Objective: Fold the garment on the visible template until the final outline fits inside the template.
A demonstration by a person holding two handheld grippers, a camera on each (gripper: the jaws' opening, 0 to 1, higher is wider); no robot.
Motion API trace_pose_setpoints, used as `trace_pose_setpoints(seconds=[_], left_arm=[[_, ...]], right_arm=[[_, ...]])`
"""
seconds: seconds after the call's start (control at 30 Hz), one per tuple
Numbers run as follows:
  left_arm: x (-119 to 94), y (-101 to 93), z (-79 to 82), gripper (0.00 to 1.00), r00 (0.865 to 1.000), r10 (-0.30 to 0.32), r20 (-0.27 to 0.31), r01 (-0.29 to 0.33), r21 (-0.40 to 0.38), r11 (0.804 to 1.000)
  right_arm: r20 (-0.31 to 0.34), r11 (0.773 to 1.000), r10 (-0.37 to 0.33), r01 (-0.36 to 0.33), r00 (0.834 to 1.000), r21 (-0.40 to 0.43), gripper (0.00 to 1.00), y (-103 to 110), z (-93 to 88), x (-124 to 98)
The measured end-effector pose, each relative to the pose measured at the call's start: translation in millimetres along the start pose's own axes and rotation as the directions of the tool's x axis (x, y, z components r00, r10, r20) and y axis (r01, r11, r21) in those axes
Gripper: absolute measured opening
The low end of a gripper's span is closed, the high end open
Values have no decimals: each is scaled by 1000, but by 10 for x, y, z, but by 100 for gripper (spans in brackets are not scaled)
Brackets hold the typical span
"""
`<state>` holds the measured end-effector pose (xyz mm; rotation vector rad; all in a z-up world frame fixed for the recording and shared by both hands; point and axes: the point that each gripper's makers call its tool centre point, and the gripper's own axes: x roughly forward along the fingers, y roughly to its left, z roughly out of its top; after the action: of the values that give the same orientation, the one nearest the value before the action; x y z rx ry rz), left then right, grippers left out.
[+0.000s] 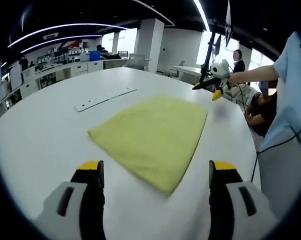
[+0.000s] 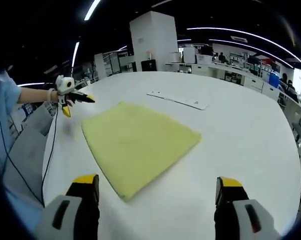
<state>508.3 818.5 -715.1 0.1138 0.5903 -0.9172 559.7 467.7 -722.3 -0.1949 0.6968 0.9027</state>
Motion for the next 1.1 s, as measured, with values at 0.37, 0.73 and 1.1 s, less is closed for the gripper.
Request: trace_pose_setpoints(seconds=[0.37,0.73,1.1], left_arm=[[-9,-106,-221,62,1000,-10,-10,9,-58,998],[5,-30,-341,35,999,46,-9,-47,-144,988],[12,-9,-454,22,997,74,-19,-76,-178,981]], right_arm=[[-14,999,22,-21,1000,32,93,182,-210,14],[-32,996,61,-58,998,68,68,356,-380,51],[2,991,82,-82,997,102,35,464,-348,127]])
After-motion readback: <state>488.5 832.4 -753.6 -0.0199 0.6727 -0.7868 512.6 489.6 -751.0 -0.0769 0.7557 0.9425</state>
